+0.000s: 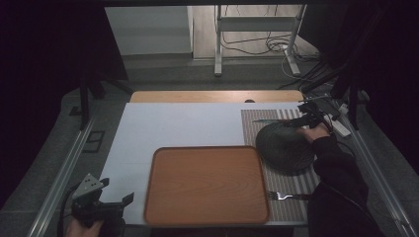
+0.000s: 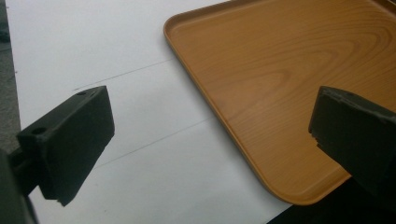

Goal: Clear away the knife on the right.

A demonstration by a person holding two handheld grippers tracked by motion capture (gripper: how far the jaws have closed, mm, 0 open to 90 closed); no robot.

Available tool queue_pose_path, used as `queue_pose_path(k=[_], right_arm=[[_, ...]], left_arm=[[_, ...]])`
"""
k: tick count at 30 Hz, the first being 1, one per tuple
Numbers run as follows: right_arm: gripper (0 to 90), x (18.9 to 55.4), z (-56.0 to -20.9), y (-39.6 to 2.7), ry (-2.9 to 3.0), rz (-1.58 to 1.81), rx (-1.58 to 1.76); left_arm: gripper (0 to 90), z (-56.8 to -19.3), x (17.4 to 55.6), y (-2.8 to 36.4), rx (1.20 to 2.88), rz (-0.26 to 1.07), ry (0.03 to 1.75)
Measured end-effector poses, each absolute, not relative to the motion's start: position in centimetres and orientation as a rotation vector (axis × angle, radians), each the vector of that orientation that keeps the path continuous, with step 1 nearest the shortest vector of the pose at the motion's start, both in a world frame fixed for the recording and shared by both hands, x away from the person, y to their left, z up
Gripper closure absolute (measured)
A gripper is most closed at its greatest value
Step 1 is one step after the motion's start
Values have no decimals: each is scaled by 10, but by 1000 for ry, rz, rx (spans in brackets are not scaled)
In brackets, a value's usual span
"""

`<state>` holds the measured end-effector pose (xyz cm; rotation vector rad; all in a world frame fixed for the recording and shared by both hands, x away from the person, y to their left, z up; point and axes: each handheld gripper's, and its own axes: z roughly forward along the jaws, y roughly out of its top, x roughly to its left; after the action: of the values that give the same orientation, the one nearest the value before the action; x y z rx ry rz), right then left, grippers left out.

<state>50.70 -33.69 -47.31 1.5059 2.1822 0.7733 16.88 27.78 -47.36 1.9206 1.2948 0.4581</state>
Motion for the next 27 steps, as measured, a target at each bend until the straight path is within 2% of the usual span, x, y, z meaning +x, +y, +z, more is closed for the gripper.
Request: queue_pose_path(k=[1,2,3,4,5,12,13,17,27], right_arm=[[70,508,-473,-337,2186,761,1502],[175,511,-473,-339,2198,748,1482],[212,512,-472,-339,2207,742,1475],[212,512,-472,-339,2207,742,1475],[320,514,-471,-341,2210,757,1480],[695,526,-472,-348,2254,787,1476],[695,526,-472,-348,2254,787,1476],[892,532,-474,-351,2253,745,1471],[892,554,-485,-361,2200,659,1502]], left_arm=[[9,-474,169,278,1920,457,1295],[9,-474,169,278,1921,458,1294],[9,-474,169,278,1921,458,1294],[9,-474,169,278,1921,458,1294],[10,-474,169,278,1922,458,1294],[10,-474,169,278,1924,458,1294],[10,-474,169,277,1926,459,1294],[12,-474,169,277,1934,459,1293],[13,-474,170,276,1940,460,1293]])
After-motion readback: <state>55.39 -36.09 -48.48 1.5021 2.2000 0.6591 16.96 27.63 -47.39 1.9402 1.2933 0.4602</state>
